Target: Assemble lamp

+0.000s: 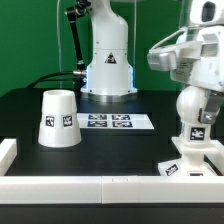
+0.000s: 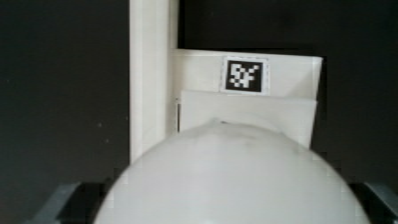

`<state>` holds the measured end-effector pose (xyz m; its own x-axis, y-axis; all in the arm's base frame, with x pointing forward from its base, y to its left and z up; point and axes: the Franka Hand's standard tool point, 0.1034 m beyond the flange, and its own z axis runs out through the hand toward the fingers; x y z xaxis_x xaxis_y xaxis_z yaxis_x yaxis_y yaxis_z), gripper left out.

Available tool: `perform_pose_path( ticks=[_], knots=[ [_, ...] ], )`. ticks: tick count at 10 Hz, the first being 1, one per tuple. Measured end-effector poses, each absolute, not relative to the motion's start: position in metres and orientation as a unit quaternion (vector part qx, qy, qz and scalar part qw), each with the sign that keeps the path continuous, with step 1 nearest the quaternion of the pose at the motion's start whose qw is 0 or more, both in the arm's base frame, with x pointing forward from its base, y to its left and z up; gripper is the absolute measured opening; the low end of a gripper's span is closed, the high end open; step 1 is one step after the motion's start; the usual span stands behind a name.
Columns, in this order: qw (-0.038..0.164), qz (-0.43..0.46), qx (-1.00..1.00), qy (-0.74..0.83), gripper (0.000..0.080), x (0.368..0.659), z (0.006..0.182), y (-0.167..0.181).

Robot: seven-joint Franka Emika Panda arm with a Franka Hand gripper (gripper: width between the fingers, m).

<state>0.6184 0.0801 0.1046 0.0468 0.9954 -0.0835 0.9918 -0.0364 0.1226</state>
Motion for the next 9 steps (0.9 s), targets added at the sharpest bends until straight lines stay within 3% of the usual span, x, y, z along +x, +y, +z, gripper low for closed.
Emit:
perform_pose_path(
  ticks=[9],
  knots=[
    [0.059, 0.063, 0.922, 0.378, 0.0574, 0.614, 0.104, 0.091]
  ],
)
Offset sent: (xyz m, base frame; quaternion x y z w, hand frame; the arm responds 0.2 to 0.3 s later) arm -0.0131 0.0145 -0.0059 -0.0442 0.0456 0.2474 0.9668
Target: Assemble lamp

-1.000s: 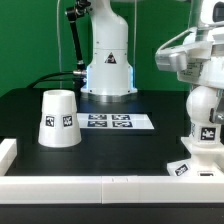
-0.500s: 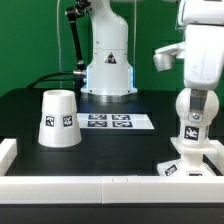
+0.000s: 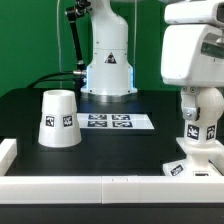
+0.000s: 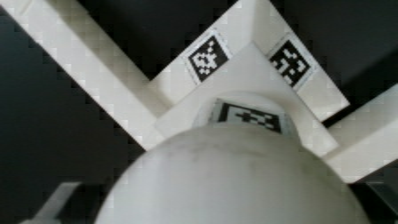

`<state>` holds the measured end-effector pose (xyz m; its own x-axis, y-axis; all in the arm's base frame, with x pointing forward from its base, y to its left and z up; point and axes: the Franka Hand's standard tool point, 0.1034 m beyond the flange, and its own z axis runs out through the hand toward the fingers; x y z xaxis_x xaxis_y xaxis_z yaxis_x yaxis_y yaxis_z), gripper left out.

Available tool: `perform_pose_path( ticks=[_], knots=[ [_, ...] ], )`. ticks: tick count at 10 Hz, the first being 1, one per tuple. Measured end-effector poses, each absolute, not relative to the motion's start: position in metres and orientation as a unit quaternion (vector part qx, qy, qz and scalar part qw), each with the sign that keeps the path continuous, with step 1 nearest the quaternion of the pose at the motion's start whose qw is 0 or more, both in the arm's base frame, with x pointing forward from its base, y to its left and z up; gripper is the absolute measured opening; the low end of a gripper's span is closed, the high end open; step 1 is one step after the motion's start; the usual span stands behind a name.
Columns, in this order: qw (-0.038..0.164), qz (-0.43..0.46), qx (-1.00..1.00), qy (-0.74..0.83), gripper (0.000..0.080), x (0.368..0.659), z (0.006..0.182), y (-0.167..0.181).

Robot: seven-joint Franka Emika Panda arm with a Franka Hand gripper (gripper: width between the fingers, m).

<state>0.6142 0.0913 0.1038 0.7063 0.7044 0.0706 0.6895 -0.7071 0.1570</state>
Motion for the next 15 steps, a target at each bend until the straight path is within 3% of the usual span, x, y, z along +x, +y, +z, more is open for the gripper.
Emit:
perform_pose_path(
  ticks=[3, 9, 15],
  knots=[
    [0.054, 0.068, 0.95, 0.298, 0.0574, 0.6146, 0.1041, 0.0913],
    [0.001, 0.098, 0.995, -0.027, 0.0574, 0.6116, 0.1055, 0.0945],
    [-0.025, 0.092, 0.981, -0.171, 0.0574, 0.6105, 0.1047, 0.0963]
  ],
)
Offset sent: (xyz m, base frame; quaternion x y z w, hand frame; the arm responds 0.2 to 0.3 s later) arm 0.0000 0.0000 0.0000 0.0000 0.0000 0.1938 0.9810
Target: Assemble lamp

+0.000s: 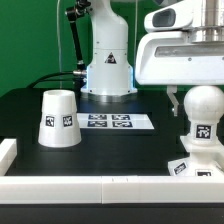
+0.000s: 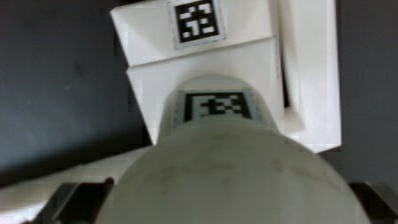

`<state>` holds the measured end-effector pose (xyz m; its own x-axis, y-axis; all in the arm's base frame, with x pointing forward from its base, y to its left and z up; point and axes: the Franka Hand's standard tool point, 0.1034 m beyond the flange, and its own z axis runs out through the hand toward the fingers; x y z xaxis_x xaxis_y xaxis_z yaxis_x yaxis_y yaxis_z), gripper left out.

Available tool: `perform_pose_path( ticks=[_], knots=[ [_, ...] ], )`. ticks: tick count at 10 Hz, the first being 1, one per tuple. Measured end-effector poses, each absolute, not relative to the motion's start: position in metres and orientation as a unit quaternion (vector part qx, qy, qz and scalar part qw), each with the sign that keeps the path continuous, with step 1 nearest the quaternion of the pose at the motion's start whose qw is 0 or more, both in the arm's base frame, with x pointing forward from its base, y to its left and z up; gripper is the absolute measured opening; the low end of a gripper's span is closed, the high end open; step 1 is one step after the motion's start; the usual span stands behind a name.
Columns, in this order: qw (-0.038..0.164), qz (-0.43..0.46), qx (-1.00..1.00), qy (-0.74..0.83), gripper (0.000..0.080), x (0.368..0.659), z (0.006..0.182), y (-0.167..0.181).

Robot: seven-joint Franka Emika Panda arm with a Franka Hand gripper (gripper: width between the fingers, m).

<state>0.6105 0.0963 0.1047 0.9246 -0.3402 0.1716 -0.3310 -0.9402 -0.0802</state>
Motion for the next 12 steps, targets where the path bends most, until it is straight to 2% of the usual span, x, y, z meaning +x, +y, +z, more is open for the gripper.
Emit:
perform_pose_path(
  ticks=[3, 5, 8, 9, 12],
  knots=[
    [0.047, -0.083, -0.963, 0.254, 0.0574, 0.61, 0.104, 0.097],
    [0.048, -0.082, -0.963, 0.253, 0.0681, 0.609, 0.104, 0.098],
    [0.048, -0.082, -0.964, 0.249, 0.0694, 0.609, 0.104, 0.099],
    [0.048, -0.09, -0.969, 0.226, 0.0698, 0.604, 0.107, 0.1],
    [0.048, -0.093, -0.974, 0.201, 0.0698, 0.565, 0.122, 0.098]
  ],
)
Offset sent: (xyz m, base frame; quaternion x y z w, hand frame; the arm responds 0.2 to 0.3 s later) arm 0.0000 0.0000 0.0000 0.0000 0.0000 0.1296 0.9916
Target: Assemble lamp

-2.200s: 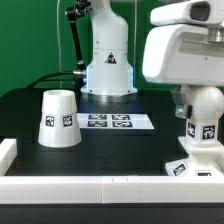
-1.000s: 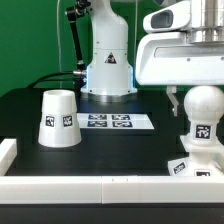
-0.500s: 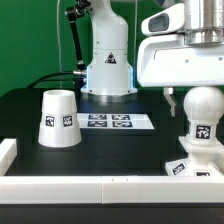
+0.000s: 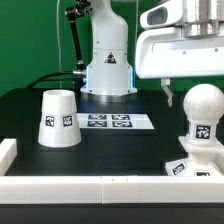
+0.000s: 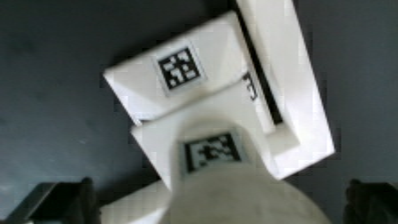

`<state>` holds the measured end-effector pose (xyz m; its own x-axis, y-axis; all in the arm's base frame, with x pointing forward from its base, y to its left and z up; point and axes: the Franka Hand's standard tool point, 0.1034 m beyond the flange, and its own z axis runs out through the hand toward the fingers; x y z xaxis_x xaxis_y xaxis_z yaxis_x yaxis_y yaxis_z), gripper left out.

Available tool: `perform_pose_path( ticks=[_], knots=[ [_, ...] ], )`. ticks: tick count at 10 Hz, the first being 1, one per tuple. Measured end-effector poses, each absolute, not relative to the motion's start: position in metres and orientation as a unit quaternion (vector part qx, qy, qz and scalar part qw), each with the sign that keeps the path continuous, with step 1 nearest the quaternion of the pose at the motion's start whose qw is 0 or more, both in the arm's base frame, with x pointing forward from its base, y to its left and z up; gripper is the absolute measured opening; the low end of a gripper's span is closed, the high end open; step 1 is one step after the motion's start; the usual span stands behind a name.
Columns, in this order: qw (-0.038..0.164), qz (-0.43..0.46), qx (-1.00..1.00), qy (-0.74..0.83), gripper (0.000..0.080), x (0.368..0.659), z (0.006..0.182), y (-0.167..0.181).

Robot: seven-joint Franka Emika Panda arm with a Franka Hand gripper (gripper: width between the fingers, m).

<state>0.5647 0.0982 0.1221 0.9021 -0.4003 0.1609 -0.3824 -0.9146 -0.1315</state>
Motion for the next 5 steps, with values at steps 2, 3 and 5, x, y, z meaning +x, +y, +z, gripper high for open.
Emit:
perform_pose_path(
  ticks=[2, 3, 5],
  knots=[
    [0.045, -0.094, -0.978, 0.183, 0.0698, 0.544, 0.128, 0.084],
    [0.045, -0.1, -0.977, 0.184, 0.0698, 0.542, 0.132, 0.071],
    [0.044, -0.102, -0.977, 0.183, 0.0698, 0.539, 0.127, 0.067]
  ],
)
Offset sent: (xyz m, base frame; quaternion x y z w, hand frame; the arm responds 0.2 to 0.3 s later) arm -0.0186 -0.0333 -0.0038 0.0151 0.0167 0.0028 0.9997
